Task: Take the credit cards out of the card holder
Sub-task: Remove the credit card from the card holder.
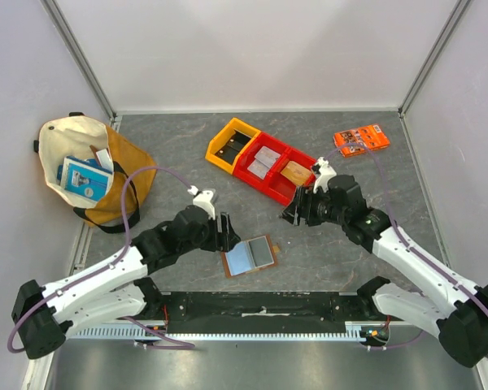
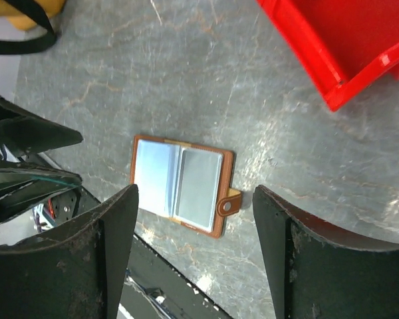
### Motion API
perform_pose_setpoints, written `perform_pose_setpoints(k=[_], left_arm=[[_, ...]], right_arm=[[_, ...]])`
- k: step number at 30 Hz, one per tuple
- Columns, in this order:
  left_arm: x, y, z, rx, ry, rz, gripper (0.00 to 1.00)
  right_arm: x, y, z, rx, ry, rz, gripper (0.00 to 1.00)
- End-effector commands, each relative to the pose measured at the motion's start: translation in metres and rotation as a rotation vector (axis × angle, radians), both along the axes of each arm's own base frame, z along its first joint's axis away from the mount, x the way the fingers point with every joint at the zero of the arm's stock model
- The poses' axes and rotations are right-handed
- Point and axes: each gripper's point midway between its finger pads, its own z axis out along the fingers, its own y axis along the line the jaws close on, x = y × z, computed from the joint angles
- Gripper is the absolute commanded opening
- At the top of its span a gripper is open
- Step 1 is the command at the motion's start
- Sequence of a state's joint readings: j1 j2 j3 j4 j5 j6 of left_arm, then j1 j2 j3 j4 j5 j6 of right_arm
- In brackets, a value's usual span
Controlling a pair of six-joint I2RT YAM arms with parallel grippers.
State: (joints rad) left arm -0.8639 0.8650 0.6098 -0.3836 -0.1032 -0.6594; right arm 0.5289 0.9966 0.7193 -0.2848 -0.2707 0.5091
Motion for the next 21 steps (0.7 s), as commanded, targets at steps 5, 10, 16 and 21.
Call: perform_pose_setpoints(k=[5,10,16,21], left_arm=[[0.004,-0.019,-0.022,-0.025,0.05,0.08,0.71],[0.001,-0.027,-0.032,0.01,0.082,0.049,0.55],[-0.014,-0.027,-0.062,0.058,0.175,0.027,0.4],[-0.026,-0.019,-0.087,0.13,0.25,0.023,0.32]], right_arm=[[-0.011,0.036,-0.018,0.041,0.007,0.057,0.72],[-0.025,0.065,-0.032,0.042,0.047,0.142,0.67],[-0.04,0.086,-0.066,-0.035,0.116,0.199,0.62],[-0.042,0.08,-0.093,-0.094,0.159,0.177,0.6]])
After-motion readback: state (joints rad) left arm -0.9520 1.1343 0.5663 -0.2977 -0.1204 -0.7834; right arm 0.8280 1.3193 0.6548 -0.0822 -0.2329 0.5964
